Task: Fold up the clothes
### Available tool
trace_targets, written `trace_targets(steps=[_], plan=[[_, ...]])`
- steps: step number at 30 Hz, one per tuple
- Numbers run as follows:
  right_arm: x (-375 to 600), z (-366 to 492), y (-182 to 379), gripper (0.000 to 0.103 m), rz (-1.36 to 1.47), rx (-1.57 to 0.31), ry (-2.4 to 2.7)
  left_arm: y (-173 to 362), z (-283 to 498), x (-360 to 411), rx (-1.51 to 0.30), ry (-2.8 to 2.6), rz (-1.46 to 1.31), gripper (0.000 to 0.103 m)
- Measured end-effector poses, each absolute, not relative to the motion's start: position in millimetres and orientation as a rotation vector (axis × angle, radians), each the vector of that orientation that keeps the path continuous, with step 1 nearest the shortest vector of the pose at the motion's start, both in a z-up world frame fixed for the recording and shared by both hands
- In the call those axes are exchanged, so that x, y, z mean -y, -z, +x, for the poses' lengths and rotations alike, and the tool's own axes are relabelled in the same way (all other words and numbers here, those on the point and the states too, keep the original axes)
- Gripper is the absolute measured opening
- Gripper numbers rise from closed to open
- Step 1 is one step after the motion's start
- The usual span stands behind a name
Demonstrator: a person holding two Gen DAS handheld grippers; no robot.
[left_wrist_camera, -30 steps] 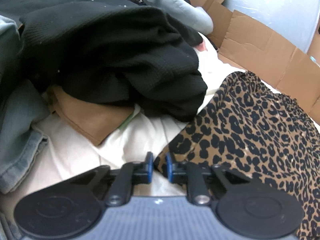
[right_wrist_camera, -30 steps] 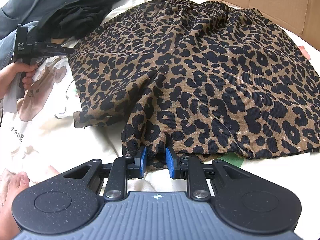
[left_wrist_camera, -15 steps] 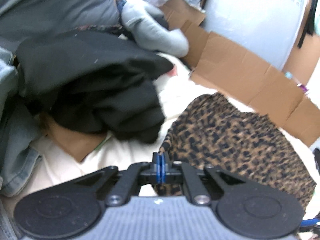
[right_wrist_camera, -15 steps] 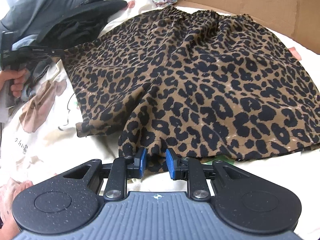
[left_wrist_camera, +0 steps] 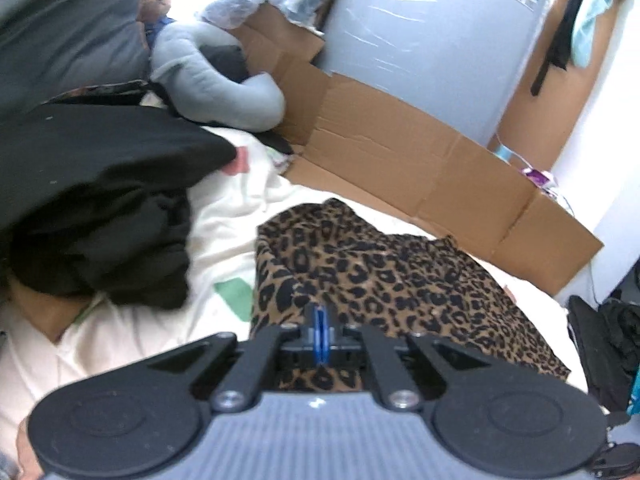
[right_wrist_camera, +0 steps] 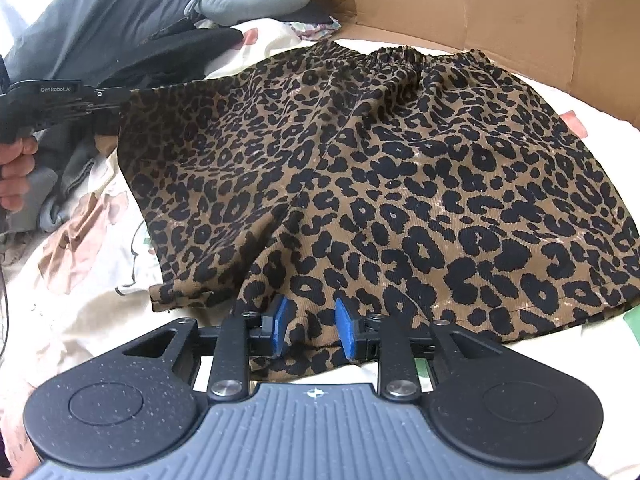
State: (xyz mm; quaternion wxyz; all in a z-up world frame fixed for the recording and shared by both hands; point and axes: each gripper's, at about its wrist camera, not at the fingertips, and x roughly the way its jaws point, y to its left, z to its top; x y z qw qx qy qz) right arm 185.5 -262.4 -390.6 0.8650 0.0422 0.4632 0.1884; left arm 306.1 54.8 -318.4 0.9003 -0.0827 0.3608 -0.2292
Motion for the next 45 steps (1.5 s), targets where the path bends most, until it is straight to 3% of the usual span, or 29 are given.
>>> trace_targets(steps=[42, 45], plan=[[265.2, 222.8, 341.1, 0.034, 0.394, -0.772, -0.417, 318.8, 265.5, 101.0, -0.961, 0.749, -0.429, 0.001], [264.3, 222.3, 340.8, 0.04, 0.394, -0.765, -0.418, 320.5, 261.5, 106.2, -0.972, 0.764, -0.432, 0.001]])
